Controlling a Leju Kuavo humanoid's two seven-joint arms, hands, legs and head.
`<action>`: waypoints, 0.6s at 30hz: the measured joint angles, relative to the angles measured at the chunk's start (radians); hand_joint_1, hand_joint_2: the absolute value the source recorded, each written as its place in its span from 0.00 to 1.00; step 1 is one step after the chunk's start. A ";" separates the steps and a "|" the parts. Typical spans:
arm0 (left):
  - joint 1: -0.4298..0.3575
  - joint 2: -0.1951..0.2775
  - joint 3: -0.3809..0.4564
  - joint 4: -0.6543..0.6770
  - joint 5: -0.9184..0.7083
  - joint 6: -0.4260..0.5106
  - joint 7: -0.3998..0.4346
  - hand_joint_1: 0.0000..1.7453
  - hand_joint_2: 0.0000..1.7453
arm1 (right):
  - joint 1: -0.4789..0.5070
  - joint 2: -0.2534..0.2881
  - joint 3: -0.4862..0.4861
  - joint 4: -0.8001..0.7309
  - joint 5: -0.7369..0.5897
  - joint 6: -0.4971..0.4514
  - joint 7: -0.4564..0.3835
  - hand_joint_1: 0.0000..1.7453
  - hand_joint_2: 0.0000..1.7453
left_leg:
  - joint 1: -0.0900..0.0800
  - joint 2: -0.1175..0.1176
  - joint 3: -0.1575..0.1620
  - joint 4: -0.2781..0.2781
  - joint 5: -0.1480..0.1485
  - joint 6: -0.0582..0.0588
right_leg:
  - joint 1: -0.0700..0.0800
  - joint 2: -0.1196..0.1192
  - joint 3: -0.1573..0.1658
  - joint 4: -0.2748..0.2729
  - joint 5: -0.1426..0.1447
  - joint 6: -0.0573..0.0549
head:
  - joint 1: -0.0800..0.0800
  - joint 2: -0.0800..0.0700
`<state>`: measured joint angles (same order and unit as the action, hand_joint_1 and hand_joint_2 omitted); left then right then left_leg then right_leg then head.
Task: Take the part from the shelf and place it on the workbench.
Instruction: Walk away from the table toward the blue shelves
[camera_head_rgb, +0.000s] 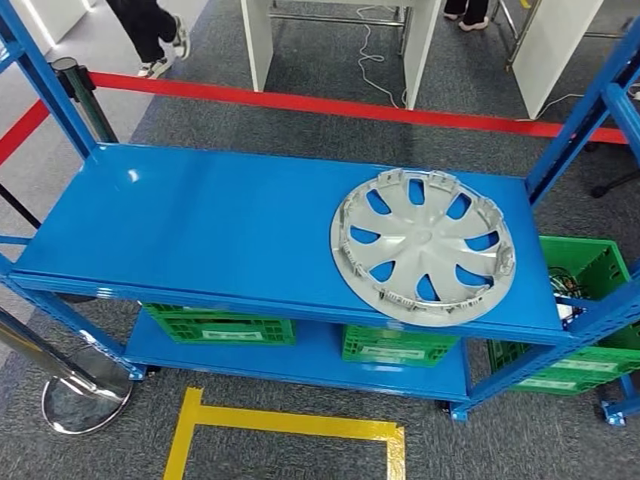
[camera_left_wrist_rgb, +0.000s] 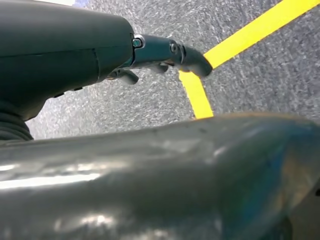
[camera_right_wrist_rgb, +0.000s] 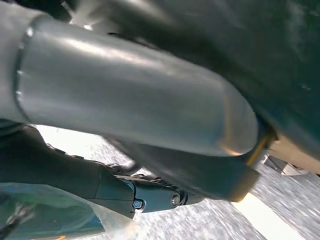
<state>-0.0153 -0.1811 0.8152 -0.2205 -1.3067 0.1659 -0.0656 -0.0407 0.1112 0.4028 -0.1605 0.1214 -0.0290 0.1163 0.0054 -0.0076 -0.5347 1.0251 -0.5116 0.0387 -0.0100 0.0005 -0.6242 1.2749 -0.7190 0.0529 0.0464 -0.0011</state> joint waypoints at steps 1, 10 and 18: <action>0.001 0.000 0.000 0.000 0.000 0.000 0.000 0.00 0.00 | -0.001 0.000 0.000 0.000 0.000 0.000 0.000 0.00 0.00 | 0.001 -0.001 0.017 0.000 -0.013 -0.002 | 0.000 -0.001 -0.007 -0.026 0.023 0.002 | 0.001 0.000; -0.004 0.002 0.000 0.002 0.000 0.000 0.000 0.00 0.00 | 0.000 0.000 0.000 0.000 -0.001 0.001 0.002 0.00 0.00 | -0.003 -0.002 0.047 0.062 -0.069 -0.046 | -0.004 -0.006 0.039 -0.227 0.215 -0.051 | 0.001 0.000; -0.001 0.002 0.000 0.002 0.000 -0.001 0.000 0.00 0.00 | 0.011 0.000 0.000 0.000 0.001 0.001 0.005 0.00 0.00 | -0.004 0.001 -0.124 0.146 -0.019 -0.042 | -0.006 0.002 0.150 -0.246 0.141 -0.056 | -0.006 0.000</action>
<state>-0.0162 -0.1791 0.8156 -0.2184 -1.3072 0.1649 -0.0660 -0.0301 0.1110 0.4028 -0.1607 0.1223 -0.0278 0.1215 0.0017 -0.0063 -0.6591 1.1713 -0.5305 -0.0035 -0.0157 0.0028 -0.4744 1.0285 -0.5783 -0.0035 0.0401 -0.0011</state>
